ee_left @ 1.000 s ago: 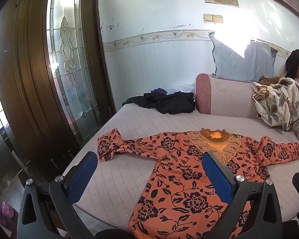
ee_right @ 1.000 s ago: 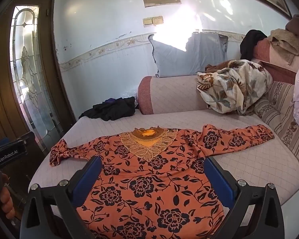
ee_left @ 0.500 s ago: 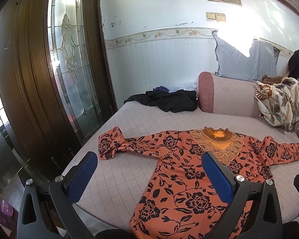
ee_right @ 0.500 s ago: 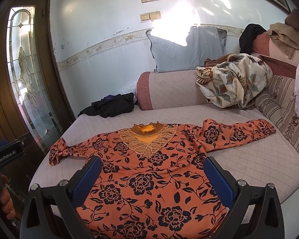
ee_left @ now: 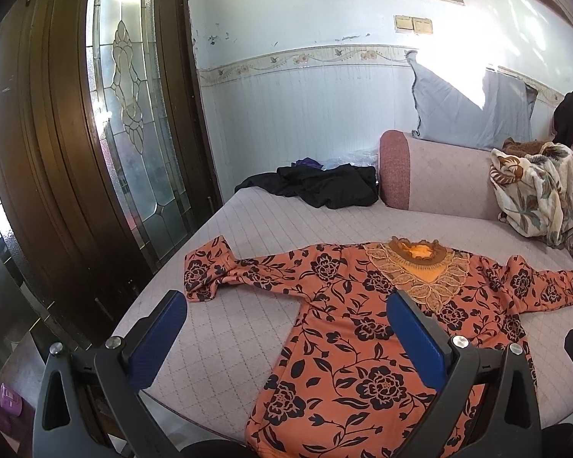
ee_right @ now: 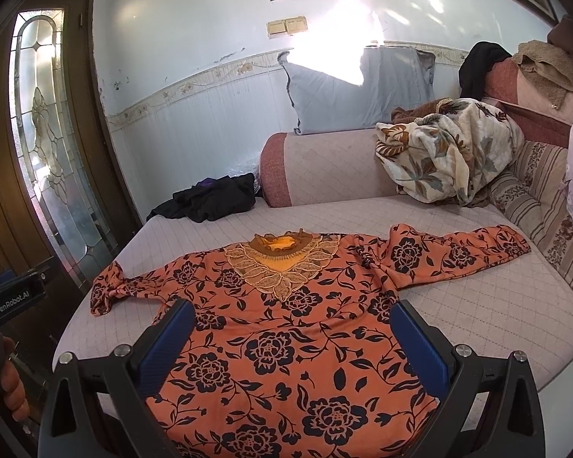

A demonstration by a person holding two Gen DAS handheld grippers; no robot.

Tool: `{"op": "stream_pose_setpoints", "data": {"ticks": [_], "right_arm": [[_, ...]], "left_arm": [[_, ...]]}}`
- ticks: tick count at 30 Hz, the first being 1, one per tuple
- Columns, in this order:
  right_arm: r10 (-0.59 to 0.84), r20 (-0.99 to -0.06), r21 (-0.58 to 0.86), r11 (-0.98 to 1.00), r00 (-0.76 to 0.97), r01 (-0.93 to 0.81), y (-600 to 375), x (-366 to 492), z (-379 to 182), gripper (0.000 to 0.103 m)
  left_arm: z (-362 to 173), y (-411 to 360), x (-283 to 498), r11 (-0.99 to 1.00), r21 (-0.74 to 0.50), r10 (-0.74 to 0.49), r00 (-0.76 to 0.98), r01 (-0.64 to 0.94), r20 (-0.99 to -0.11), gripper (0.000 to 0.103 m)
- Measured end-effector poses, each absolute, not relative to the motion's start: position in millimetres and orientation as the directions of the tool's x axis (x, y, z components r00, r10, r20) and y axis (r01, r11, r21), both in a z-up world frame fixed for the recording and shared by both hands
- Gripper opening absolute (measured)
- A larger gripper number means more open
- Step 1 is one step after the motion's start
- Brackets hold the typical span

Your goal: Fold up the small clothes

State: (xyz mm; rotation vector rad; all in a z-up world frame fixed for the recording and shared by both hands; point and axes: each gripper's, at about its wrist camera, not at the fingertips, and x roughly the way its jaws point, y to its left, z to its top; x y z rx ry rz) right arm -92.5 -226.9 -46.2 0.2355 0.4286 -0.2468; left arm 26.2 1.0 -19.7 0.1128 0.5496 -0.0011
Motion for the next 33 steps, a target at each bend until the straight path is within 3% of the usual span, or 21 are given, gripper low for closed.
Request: {"op": "stream_pose_setpoints", "data": {"ticks": [33], "right_arm": [[-0.175, -0.464, 0.207, 0.932, 0.868, 0.298, -277.9, -3.4, -70.0, 0.103]], "left_arm": [[-56.0, -50.9, 98.7, 0.985, 0.165, 0.062, 0.816, 0.042, -0.574, 0.103]]}}
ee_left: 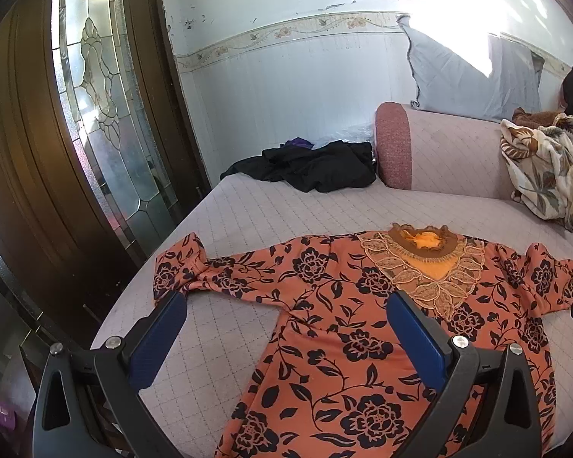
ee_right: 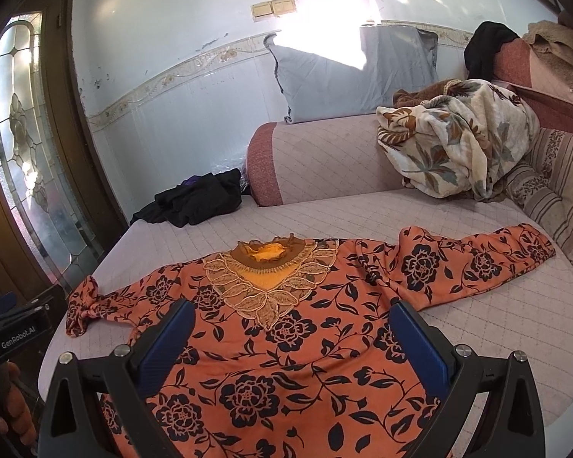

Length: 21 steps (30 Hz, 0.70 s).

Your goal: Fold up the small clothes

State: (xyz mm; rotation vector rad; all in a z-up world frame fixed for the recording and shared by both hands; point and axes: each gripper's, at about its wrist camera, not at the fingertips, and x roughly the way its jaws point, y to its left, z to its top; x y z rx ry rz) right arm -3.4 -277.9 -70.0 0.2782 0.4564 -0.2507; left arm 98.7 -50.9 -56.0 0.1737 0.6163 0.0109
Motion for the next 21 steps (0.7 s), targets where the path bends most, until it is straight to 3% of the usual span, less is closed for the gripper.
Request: {"op": "stream_pose_setpoints", "data": {"ticks": [8, 13, 17, 21], "right_arm": [[-0.194, -0.462, 0.215, 0.922, 0.865, 0.321, -292.0, -1.8, -73.1, 0.103], [-0.192, -0.484, 0.276, 0.892, 0.854, 0.357, -333.3, 7.3, -86.4, 0.103], [-0.122, -0.518, 0.498, 0.762, 0.846, 0.415, -426.7, 19.0, -123.4, 0.103], [-0.094, -0.512, 0.749, 0.439, 0.854, 0.497, -547.0, 8.5, -186.1, 0.102]], "left_arm": [[-63.8, -58.1, 104.5, 0.985, 0.158, 0.043, 0.804, 0.064, -0.594, 0.103], [-105.2, -76.2, 134.0, 0.984, 0.127, -0.004, 0.729, 0.125, -0.685, 0.103], [-172.5, -107.2, 173.5, 0.973, 0.126, -0.019, 0.608, 0.194, -0.794, 0.103], [-220.0, -128.1, 190.8, 0.962, 0.155, 0.001, 0.559, 0.227, -0.829, 0.103]]}}
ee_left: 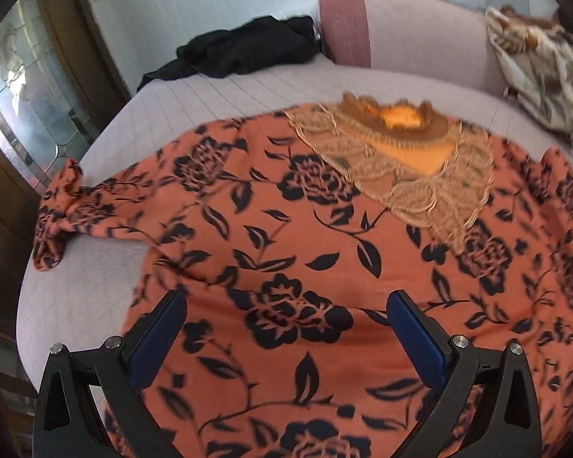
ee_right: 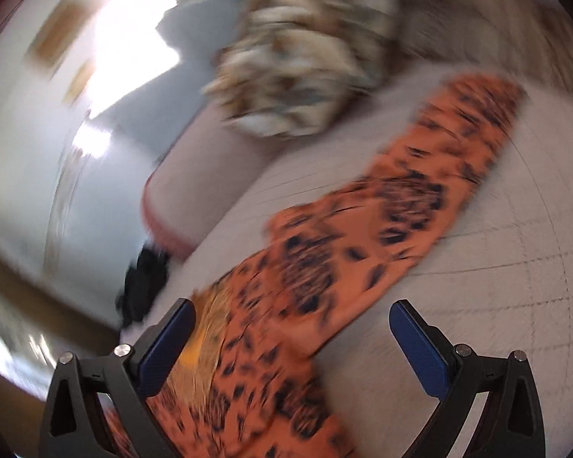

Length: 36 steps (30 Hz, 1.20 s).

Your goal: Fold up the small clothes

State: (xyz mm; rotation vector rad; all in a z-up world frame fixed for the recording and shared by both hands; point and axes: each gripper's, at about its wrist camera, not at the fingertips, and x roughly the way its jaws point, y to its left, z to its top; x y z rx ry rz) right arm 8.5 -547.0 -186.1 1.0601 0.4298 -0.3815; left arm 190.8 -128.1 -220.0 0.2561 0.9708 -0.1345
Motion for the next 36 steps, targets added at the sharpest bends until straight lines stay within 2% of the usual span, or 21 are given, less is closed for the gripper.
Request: {"op": "stream_pose_setpoints", "data": {"ticks": [2, 5, 7, 8, 9, 14, 16, 18, 19, 23, 26, 29, 33, 36], "right_arm": [[-0.08, -0.481, 0.838, 0.25, 0.873, 0.484, -597.3, -5.0, -215.7, 0.1], [-0.171, -0.471, 0.86, 0.131, 0.865, 0.494, -654.1, -24.2, -237.0, 0.094], [-0.19, -0.497, 0.853, 0.072, 0.846, 0.517, -683.1, -28.2, -249.5, 0.083], [-0.197, -0.506, 0.851, 0.046, 0.84, 0.523, -694.8, -29.1, -254.7, 0.074], [-0.206, -0.51, 0.849, 0.034, 0.835, 0.527, -704.7, -28.7, -256.6, 0.069], [-0.255, -0.566, 0.794, 0.086, 0.784, 0.602, -746.2, -6.3, -252.9, 0.059], [-0.285, -0.578, 0.775, 0.101, 0.765, 0.624, -756.5, -1.7, -252.7, 0.048], [-0.321, -0.608, 0.731, 0.131, 0.726, 0.67, -764.7, 4.7, -254.2, 0.016], [-0.332, -0.617, 0.715, 0.142, 0.713, 0.685, -763.3, 3.4, -255.7, 0.011], [-0.362, -0.574, 0.743, 0.147, 0.735, 0.653, -759.2, -2.2, -245.1, 0.007], [-0.406, -0.487, 0.751, 0.258, 0.773, 0.608, -735.5, -2.6, -201.0, 0.006], [-0.402, -0.342, 0.786, 0.373, 0.849, 0.493, -695.9, 1.8, -146.3, 0.006], [-0.306, -0.179, 0.761, 0.559, 0.935, 0.328, -617.2, 21.9, -72.6, 0.006], [-0.15, -0.132, 0.72, 0.665, 0.98, 0.198, -546.8, 53.9, -42.0, 0.006]], "left_arm": [[-233.5, -135.3, 193.2, 0.952, 0.167, -0.001, 0.549, 0.256, -0.836, 0.103], [-246.7, -141.5, 199.9, 0.941, 0.148, -0.021, 0.492, 0.303, -0.87, 0.103], [-247.4, -138.2, 200.2, 0.946, 0.113, -0.056, 0.498, 0.303, -0.865, 0.103], [-248.0, -137.2, 200.3, 0.949, 0.099, -0.066, 0.497, 0.299, -0.865, 0.103], [-247.9, -136.9, 199.7, 0.951, 0.091, -0.072, 0.498, 0.295, -0.864, 0.103], [-248.9, -137.3, 193.5, 0.957, 0.091, -0.07, 0.524, 0.276, -0.849, 0.103], [-247.7, -136.8, 192.4, 0.957, 0.086, -0.073, 0.518, 0.276, -0.852, 0.103], [-247.9, -136.6, 192.0, 0.957, 0.086, -0.073, 0.519, 0.276, -0.852, 0.103], [-247.3, -137.2, 193.5, 0.956, 0.09, -0.071, 0.519, 0.278, -0.852, 0.103], [-243.4, -136.7, 208.5, 0.956, 0.104, -0.053, 0.509, 0.276, -0.859, 0.103], [-231.7, -130.8, 209.8, 0.961, 0.159, 0.002, 0.567, 0.227, -0.824, 0.103], [-216.6, -113.2, 212.8, 0.975, 0.159, 0.034, 0.599, 0.157, -0.8, 0.103], [-196.9, -82.0, 214.2, 0.986, 0.159, 0.085, 0.645, 0.057, -0.759, 0.103], [-185.0, -57.7, 217.0, 0.977, 0.207, 0.183, 0.683, -0.048, -0.707, 0.103]]}}
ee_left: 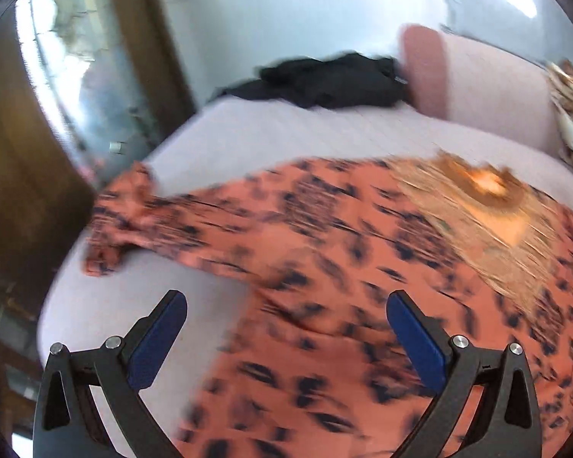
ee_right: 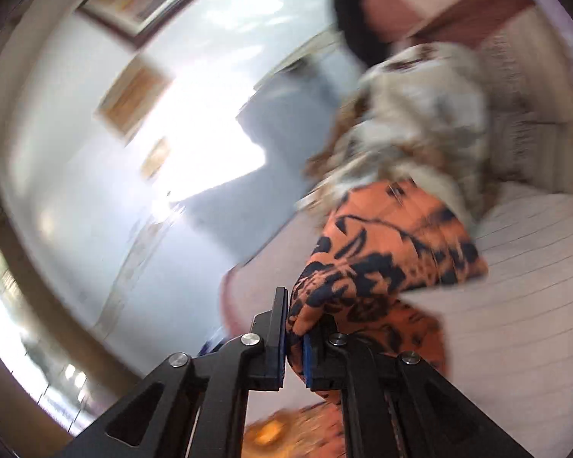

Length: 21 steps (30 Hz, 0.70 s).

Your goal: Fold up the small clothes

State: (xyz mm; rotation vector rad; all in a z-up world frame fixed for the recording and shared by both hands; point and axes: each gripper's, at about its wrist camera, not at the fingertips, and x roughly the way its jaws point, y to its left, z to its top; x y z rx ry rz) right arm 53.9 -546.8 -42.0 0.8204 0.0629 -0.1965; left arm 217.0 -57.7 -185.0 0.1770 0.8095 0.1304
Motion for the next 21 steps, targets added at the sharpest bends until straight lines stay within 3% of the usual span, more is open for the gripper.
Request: {"op": "stream_pose_setpoints", "data": {"ticks": [5, 10, 12, 13, 14, 15, 16, 21], "right_arm": [[0.101, -0.226, 0.703, 0.706, 0.969, 0.09, -427.5, 132.1, -64.1, 0.006], [0.261, -0.37, 0.729, 0.677, 0.892, 0.104, -327.7, 204.6, -139.0, 0.007], [0.325, -0.46, 0.737, 0.659, 0.826, 0.151, -296.5, 234.2, -175.5, 0.012], [0.368, -0.51, 0.738, 0.652, 0.777, 0.175, -279.2, 243.0, -192.7, 0.017], [0.413, -0.548, 0.74, 0.646, 0.727, 0.191, -264.3, 249.3, -207.4, 0.042], [0.462, -0.567, 0.75, 0.632, 0.682, 0.195, -252.3, 252.9, -220.0, 0.081], [0.517, -0.551, 0.779, 0.601, 0.655, 0.181, -243.1, 250.8, -228.6, 0.087], [0.578, -0.481, 0.774, 0.634, 0.659, 0.009, -246.0, 206.7, -204.9, 0.087]], "left_arm": [[-180.6, -14.6, 220.0, 0.972, 0.179, 0.234, 0.669, -0.151, -0.705, 0.103], [-179.9, 18.1, 222.6, 0.967, 0.151, 0.25, 0.64, -0.206, -0.727, 0.103], [-177.7, 31.5, 220.9, 0.965, 0.127, 0.248, 0.632, -0.23, -0.734, 0.103], [-176.6, 36.8, 221.8, 0.962, 0.116, 0.249, 0.628, -0.245, -0.738, 0.103], [-175.7, 39.5, 221.4, 0.96, 0.108, 0.25, 0.623, -0.257, -0.741, 0.103], [-175.0, 42.9, 223.1, 0.959, 0.095, 0.246, 0.621, -0.267, -0.744, 0.103], [-173.4, 45.6, 223.6, 0.959, 0.081, 0.24, 0.621, -0.273, -0.746, 0.103], [-165.5, 41.0, 226.4, 0.966, 0.026, 0.19, 0.644, -0.255, -0.741, 0.103]]}}
